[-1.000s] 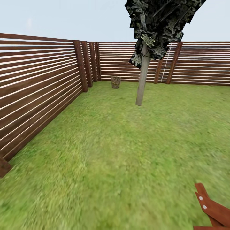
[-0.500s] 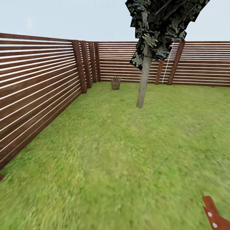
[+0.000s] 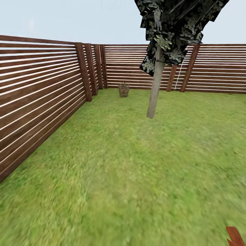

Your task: Take the three Easter eggs out of the wicker basket on the lawn in the garden, then place them on the lawn next to a single tree (choose any tree) so that all three eggs are next to the same tree and none are left in the basket.

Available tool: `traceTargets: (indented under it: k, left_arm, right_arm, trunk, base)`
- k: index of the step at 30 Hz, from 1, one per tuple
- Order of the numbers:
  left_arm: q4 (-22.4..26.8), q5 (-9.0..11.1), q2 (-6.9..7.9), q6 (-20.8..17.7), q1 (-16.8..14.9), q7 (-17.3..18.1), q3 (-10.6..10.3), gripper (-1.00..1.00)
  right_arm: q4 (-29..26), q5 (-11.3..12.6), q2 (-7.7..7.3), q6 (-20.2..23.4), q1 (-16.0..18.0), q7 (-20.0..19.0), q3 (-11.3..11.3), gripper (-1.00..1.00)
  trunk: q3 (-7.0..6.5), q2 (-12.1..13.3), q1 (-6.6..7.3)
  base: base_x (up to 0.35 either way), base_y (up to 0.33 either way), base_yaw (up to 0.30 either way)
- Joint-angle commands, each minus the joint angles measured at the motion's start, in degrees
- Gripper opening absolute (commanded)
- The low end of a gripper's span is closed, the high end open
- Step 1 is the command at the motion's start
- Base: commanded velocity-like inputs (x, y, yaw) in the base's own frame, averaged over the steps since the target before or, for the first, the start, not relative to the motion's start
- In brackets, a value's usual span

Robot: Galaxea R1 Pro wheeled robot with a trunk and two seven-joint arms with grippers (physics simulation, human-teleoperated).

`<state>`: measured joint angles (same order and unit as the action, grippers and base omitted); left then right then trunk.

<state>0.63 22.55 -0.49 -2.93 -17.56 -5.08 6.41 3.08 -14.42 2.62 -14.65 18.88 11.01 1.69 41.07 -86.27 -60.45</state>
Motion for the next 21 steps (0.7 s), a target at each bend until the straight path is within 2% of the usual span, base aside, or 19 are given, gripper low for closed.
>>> traceTargets:
  k: [1, 21]
  left_arm:
    - [0.07, -0.14, -0.02, -0.24, -0.02, -0.22, 0.45, 1.00]
    - [0.06, -0.14, 0.04, -0.23, -0.02, -0.19, 0.45, 1.00]
  right_arm:
    - [0.26, -0.35, 0.02, -0.30, 0.10, 0.41, 0.15, 1.00]
    - [0.26, -0.35, 0.02, -0.30, 0.09, 0.41, 0.15, 1.00]
  trunk:
    - [0.04, -0.02, -0.03]
    - [0.04, -0.02, -0.03]
  base:
    - [0.339, 0.000, 0.000]
    - [0.339, 0.000, 0.000]
